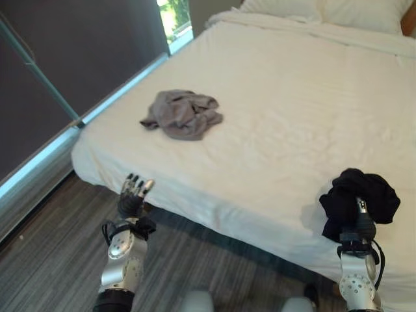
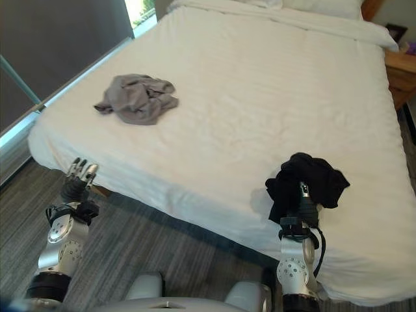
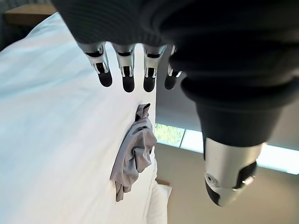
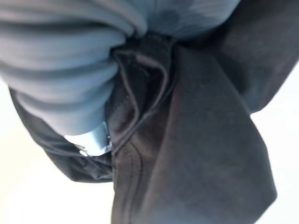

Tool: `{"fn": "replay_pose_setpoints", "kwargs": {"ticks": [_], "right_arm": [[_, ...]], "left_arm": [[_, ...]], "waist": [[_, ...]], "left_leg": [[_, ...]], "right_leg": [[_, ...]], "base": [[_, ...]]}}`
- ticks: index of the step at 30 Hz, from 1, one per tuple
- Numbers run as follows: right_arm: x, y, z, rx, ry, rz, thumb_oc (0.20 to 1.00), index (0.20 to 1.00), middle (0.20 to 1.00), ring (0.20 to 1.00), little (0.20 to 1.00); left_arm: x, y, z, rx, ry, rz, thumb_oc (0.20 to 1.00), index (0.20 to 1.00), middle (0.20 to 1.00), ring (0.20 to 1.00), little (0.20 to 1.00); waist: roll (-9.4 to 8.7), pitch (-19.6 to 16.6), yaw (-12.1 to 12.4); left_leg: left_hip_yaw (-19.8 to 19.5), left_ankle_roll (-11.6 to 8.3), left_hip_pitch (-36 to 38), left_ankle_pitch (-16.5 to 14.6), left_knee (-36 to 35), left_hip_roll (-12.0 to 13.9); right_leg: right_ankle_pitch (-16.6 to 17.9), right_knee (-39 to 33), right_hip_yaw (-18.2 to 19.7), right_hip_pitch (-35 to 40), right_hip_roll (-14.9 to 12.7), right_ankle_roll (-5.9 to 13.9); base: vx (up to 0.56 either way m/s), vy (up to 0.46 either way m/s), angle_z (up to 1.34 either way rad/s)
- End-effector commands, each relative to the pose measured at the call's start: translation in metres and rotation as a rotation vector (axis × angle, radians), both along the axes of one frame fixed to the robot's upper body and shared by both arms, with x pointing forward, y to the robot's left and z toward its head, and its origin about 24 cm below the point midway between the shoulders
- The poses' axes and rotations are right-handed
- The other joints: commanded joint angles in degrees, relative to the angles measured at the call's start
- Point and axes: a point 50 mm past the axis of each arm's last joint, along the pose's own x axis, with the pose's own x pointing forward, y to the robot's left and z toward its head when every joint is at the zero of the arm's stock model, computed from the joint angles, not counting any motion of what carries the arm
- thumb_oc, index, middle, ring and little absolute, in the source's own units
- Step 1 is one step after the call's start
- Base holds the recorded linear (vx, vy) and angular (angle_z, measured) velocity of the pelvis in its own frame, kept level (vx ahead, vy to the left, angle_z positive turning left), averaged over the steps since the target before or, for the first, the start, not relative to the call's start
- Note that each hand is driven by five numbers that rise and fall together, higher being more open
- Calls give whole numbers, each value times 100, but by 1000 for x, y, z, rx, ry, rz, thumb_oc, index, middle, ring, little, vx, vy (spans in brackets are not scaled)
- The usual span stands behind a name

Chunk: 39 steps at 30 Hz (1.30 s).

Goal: Pick up bed clothes into laundry basket.

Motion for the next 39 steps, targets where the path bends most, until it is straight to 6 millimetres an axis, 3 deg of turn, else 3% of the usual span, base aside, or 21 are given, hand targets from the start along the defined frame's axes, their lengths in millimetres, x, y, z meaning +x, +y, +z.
{"fn": "replay_pose_setpoints", "kwargs": {"ticks": [1,2,4,5,7,10,14,15,19,22,23,24,25,27,31,32,35,39], "right_arm": [[13,-19,46,-141,-183,-8,200,200,200,200,200],[8,-25,48,-207,-171,6,200,200,200,200,200],[9,-26,48,-215,-168,9,200,200,200,200,200],[9,-26,47,-222,-159,18,200,200,200,200,200],[6,-34,38,-225,-120,3,200,200,200,200,200],[2,-33,35,-243,-101,21,200,200,200,200,200],[4,-33,30,-231,-84,33,200,200,200,200,200],[4,-33,32,-247,-81,64,200,200,200,200,200],[0,-29,26,-265,-52,120,200,200,200,200,200],[-9,-28,16,-262,-6,153,200,200,200,200,200],[-14,-28,10,-259,26,174,200,200,200,200,200],[-15,-28,10,-256,25,171,200,200,200,200,200],[-16,-24,7,-251,35,201,200,200,200,200,200],[-16,-22,6,-247,37,218,200,200,200,200,200],[-12,-17,10,-257,15,269,200,200,200,200,200],[-12,-17,10,-254,13,266,200,200,200,200,200],[-8,-15,12,-251,-1,295,200,200,200,200,200],[-14,-14,3,-229,24,305,200,200,200,200,200]], "left_arm": [[4,2,41,92,-175,-4,1000,1000,1000,1000,1000],[1,14,47,172,-170,15,1000,1000,1000,1000,1000],[-1,15,45,173,-161,26,1000,1000,1000,1000,1000],[-4,18,42,167,-149,46,1000,1000,1000,1000,1000],[-6,18,42,168,-152,47,1000,1000,1000,1000,1000],[-9,17,39,173,-141,49,1000,1000,1000,1000,1000],[-14,23,40,255,-109,40,1000,1000,1000,1000,1000],[-12,35,50,381,-81,24,1000,1000,1000,1000,1000],[1,54,68,582,-21,0,1000,1000,1000,1000,1000],[19,72,93,774,27,22,1000,1000,1000,1000,1000],[33,83,118,888,32,71,1000,1000,1000,1000,1000],[35,82,119,891,29,69,1000,1000,1000,1000,1000],[50,90,148,999,23,144,1000,1000,1000,1000,1000],[56,93,153,1005,39,166,1000,1000,1000,1000,1000],[83,97,211,1108,0,276,1000,1000,1000,1000,1000],[85,96,213,1110,-5,275,1000,1000,1000,1000,1000],[88,100,246,1141,-35,295,1000,1000,1000,1000,1000],[91,106,264,1171,-1,338,1000,1000,1000,1000,1000]], "waist": [[303,-12,-250],[354,-26,-268],[348,7,-286],[353,29,-326],[238,-1,-331],[135,-89,-268],[86,-275,-135],[104,-354,-150],[127,-385,-259],[175,-400,-385],[207,-380,-488],[197,-383,-475],[219,-321,-598],[234,-294,-666],[255,-92,-920],[243,-101,-904],[264,159,-1027],[280,310,-1103]], "left_leg": [[-341,-171,1002,1694,-2507,635],[-53,51,1352,1688,-2821,370],[14,97,1456,1653,-2853,281],[81,127,1564,1602,-2881,227],[121,173,1657,1552,-2898,23],[176,184,1683,1487,-2875,-102],[282,130,1772,1466,-2896,-41],[307,92,1818,1450,-2898,-6],[323,29,1886,1414,-2898,39],[323,-17,1868,1405,-2898,75],[339,-45,1797,1429,-2898,103],[333,-46,1785,1431,-2898,103],[355,-66,1655,1466,-2898,122],[377,-71,1605,1478,-2898,125],[451,-104,1202,1569,-2898,157],[448,-104,1178,1575,-2898,156],[476,-108,742,1690,-2898,143],[512,-129,493,1737,-2898,131]], "right_leg": [[-1230,1058,179,765,408,947],[-2064,1426,-319,459,1033,841],[-2259,1415,-530,397,1161,792],[-2620,1290,-642,318,1495,720],[-2860,521,-717,426,2025,670],[-2891,-234,-764,936,2085,654],[-2803,-1005,-704,1459,2163,611],[-2802,-1149,-698,1594,2170,608],[-2785,-1333,-756,1735,2197,616],[-2793,-1388,-756,1739,2230,628],[-2776,-1392,-759,1668,2244,646],[-2776,-1391,-764,1658,2244,645],[-2732,-1383,-765,1543,2244,665],[-2712,-1386,-747,1491,2245,673],[-2552,-1398,-662,1024,2265,738],[-2548,-1395,-663,999,2264,738],[-2380,-1379,-553,519,2248,773],[-2272,-1420,-544,277,2207,813]], "base": [[166,848,-10],[143,561,9],[129,472,-22],[105,309,-53],[135,185,-51],[108,43,-4],[110,-41,-7],[131,-52,-34],[106,-58,-5],[71,-49,3],[35,-35,4],[-27,-32,2],[-34,-15,-3],[-34,-5,1],[-65,9,-4],[-119,17,-10],[-102,23,-13],[-2,11,-16]]}}
